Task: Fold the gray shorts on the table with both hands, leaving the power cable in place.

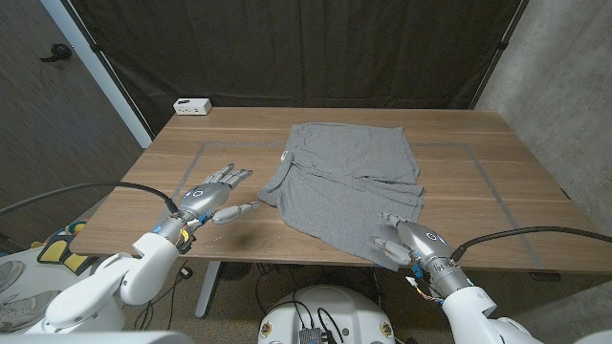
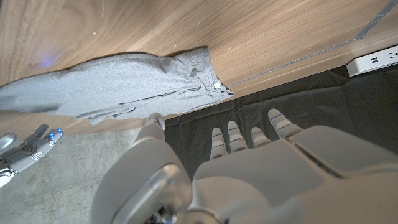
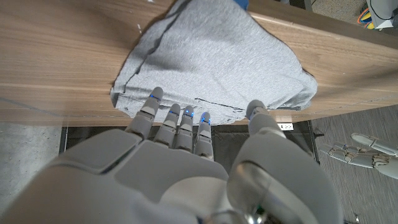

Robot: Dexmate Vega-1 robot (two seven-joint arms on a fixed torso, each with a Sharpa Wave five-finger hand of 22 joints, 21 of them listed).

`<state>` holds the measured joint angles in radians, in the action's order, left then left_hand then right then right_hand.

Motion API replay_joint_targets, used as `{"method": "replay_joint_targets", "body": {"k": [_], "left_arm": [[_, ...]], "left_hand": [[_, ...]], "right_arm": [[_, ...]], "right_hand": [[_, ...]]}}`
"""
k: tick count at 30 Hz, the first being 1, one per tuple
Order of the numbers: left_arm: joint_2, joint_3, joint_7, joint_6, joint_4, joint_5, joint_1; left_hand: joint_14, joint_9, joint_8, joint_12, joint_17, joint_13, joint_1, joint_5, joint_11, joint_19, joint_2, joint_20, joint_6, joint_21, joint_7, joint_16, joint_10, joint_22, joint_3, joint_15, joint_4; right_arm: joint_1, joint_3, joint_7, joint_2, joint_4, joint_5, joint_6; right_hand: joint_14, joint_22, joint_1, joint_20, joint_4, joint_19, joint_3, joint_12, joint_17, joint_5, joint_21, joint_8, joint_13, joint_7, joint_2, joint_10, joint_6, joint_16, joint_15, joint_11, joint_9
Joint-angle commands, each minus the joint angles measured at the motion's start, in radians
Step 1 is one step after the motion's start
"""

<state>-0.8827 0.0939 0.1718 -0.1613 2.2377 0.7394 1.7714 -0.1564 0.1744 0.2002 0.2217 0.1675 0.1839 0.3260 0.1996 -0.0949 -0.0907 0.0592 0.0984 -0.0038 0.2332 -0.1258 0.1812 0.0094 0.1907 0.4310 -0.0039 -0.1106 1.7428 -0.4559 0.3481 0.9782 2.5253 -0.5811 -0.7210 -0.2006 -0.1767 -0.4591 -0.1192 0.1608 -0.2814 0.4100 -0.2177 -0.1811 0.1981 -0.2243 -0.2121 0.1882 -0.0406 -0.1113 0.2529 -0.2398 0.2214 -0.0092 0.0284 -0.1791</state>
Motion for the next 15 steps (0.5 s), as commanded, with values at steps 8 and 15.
{"method": "replay_joint_targets", "body": {"k": [8, 15], "left_arm": [[-0.065, -0.098, 0.003, -0.123, -0.018, 0.177, -0.055], [-0.093, -0.156, 0.01, -0.176, -0.033, 0.234, -0.094]], "left_hand": [[0.064, 0.004, 0.001, 0.001, 0.002, 0.002, 0.104, 0.015, -0.024, 0.115, -0.016, 0.003, 0.015, 0.039, -0.025, 0.013, 0.032, 0.003, 0.012, 0.004, -0.059], [0.105, 0.004, 0.004, 0.009, 0.002, 0.002, 0.16, 0.025, -0.031, 0.155, -0.026, 0.003, 0.027, 0.051, -0.025, 0.016, 0.068, 0.006, 0.017, 0.011, -0.068]], "right_arm": [[-0.04, -0.159, 0.051, -0.003, -0.021, -0.158, -0.12], [-0.057, -0.206, 0.055, -0.015, -0.04, -0.232, -0.161]], "right_hand": [[-0.119, -0.004, -0.136, 0.01, 0.024, -0.083, 0.009, -0.001, -0.002, 0.029, -0.016, -0.014, 0.004, 0.001, 0.05, 0.09, -0.079, 0.016, -0.043, -0.011, -0.005], [-0.185, -0.005, -0.21, 0.027, 0.022, -0.123, 0.01, -0.008, -0.013, 0.048, -0.023, -0.017, 0.008, 0.0, 0.072, 0.142, -0.114, 0.037, -0.073, -0.014, -0.006]]}}
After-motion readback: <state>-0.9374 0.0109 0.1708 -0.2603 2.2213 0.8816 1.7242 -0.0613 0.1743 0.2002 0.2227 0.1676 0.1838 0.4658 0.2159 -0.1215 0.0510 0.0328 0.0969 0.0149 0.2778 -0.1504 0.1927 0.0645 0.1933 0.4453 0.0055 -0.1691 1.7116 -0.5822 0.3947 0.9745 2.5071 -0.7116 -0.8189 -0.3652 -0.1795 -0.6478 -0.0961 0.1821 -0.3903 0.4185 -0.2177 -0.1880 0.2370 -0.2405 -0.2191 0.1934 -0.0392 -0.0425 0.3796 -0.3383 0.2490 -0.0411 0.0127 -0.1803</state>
